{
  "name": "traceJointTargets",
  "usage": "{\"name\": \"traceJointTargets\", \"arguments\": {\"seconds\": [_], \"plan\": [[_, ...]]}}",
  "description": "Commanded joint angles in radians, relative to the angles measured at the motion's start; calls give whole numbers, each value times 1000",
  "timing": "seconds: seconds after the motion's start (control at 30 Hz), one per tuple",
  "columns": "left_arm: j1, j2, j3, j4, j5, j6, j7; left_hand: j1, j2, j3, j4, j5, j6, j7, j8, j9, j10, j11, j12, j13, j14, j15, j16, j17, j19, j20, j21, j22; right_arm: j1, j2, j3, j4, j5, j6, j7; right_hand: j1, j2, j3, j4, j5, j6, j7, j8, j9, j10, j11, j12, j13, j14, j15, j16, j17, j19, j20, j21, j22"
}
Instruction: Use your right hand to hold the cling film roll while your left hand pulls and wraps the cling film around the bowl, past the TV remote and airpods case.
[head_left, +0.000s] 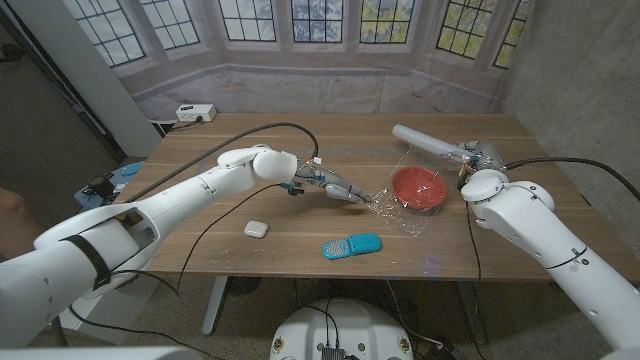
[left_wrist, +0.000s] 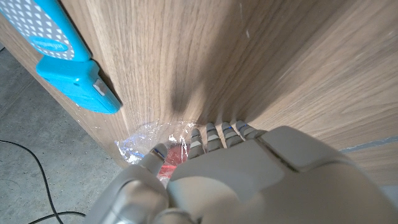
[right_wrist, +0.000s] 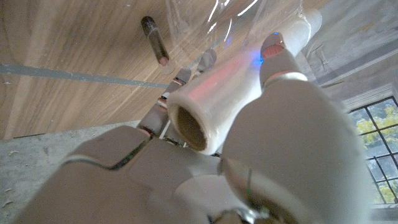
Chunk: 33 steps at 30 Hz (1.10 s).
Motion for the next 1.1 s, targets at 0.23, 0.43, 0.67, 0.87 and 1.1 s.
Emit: {"name": "traceJointTargets", "arguments": {"seconds": [0.23,0.43,0.67,0.87,1.1], "plan": [[-25,-18,23,26,30,11,-13,-10,1,-1,2,-1,29,0,14,0,15,2,1,2,3,7,4,3,-13,0,4,5,9,-3,-9,52,8,43,-2,55,111,-3,-2,8,64,-23,5,12,9,-3,2,4,3,-95,-2,1,11,-24,1,3],[-33,-27,28,43,23,10,-17,-10,1,-1,2,-1,31,1,14,0,16,2,1,2,6,9,5,3,-14,-1,5,5,8,-11,-13,73,10,70,7,55,111,-5,-2,7,65,-23,6,13,9,-5,2,4,0,-94,-3,1,11,-25,0,3],[-46,-36,35,66,18,6,-22,-10,1,-1,2,-1,34,3,14,0,20,1,2,2,6,9,5,3,-14,-1,5,5,7,-20,-22,112,10,118,20,55,112,-6,-1,7,59,-30,3,13,7,-7,0,5,-9,-93,-8,1,10,-30,0,4],[-54,-42,41,76,19,3,-21,-10,1,-1,2,-1,34,2,12,0,21,0,2,2,6,9,4,3,-15,-2,6,5,7,-22,-27,132,11,140,21,57,113,-7,-2,7,58,-32,3,13,6,-7,0,6,-12,-95,-8,1,7,-32,-1,4],[-60,-46,47,79,21,6,-25,-10,1,-2,2,-1,35,2,11,0,21,0,1,2,6,10,4,3,-16,-2,6,5,7,-24,-31,156,17,168,28,57,115,-10,-1,6,57,-36,2,13,8,-10,1,7,-15,-95,-8,3,4,-33,-3,4]]}}
